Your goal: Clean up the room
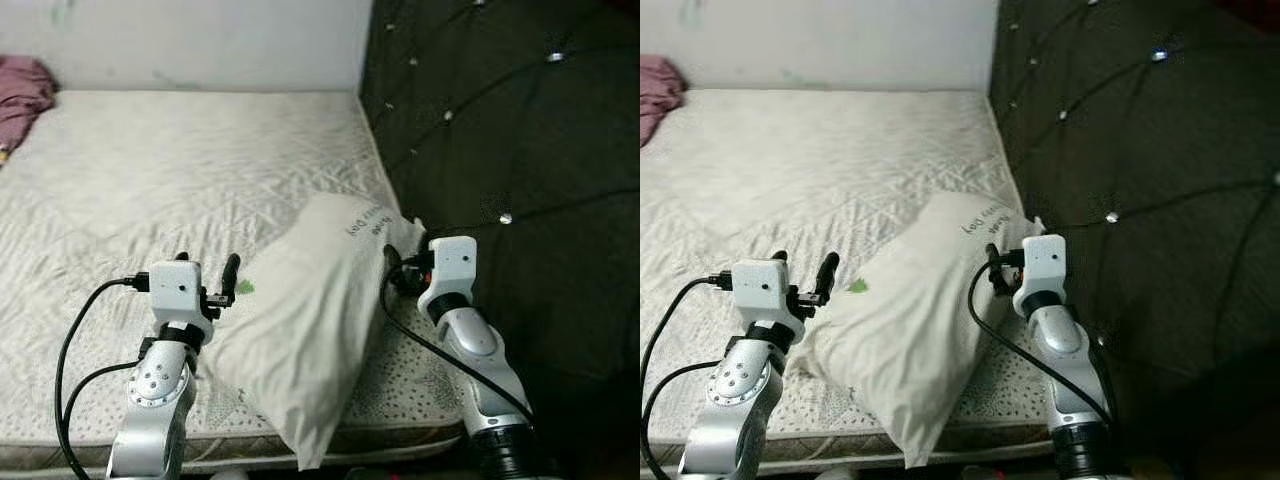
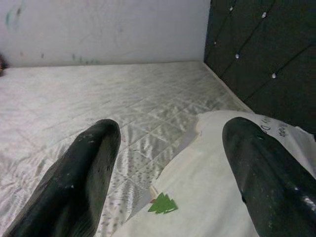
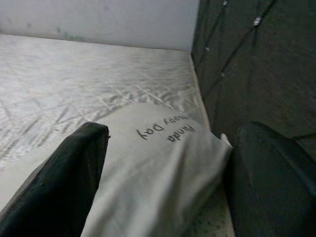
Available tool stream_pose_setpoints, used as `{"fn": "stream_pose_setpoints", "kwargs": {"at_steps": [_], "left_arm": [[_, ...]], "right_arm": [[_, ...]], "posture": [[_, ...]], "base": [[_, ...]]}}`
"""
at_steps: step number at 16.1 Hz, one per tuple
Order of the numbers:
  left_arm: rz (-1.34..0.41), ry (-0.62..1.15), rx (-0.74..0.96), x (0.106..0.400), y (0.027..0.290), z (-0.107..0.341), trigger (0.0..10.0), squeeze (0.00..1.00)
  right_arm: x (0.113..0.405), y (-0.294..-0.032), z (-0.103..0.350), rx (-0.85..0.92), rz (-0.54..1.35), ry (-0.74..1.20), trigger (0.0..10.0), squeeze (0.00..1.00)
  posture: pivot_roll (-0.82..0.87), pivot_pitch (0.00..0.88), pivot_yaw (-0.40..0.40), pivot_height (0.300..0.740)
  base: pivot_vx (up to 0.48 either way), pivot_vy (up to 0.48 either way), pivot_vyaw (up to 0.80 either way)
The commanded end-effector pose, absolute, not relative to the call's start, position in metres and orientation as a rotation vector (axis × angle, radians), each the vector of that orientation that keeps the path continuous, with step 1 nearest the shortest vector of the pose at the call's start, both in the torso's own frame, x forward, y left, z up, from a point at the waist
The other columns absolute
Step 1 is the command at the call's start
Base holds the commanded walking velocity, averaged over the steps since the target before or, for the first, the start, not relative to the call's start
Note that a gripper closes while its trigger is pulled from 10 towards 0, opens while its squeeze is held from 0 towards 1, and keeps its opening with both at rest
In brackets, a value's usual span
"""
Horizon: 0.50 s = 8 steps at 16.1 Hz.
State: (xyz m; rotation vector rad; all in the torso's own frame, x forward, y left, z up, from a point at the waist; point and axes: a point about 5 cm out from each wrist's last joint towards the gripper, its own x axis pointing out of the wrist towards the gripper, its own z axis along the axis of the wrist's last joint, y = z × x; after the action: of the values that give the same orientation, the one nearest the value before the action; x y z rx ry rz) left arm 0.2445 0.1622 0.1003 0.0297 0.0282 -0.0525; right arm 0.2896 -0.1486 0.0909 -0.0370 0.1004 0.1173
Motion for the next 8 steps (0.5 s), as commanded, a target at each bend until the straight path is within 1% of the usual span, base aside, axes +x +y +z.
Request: {"fn": "stream_pose_setpoints", "kwargs": {"at_steps": [1,7,8], "left_arm": [[-0.029,0.016,0.058,0.2446,0.1675,0.1035,10.0,0.00],[-0.044,0.023,0.068,0.2441,0.1641,0.1048,10.0,0.00],[-0.043,0.021,0.077,0.2437,0.1648,0.1046,10.0,0.00]], "right_arm": [[0.2924,-0.1469,0.0953,-0.035,0.122,0.092,10.0,0.00],[0.2929,-0.1466,0.0965,-0.021,0.121,0.089,10.0,0.00],[0.2927,-0.1468,0.0967,-0.020,0.120,0.088,10.0,0.00]], "posture": [[-0.03,0.015,-0.027,0.740],[-0.04,0.024,-0.023,0.740],[-0.04,0.024,-0.023,0.731]], "base": [[0.000,0.000,0.00],[0.000,0.000,0.00],[0.000,0.000,0.00]]}}
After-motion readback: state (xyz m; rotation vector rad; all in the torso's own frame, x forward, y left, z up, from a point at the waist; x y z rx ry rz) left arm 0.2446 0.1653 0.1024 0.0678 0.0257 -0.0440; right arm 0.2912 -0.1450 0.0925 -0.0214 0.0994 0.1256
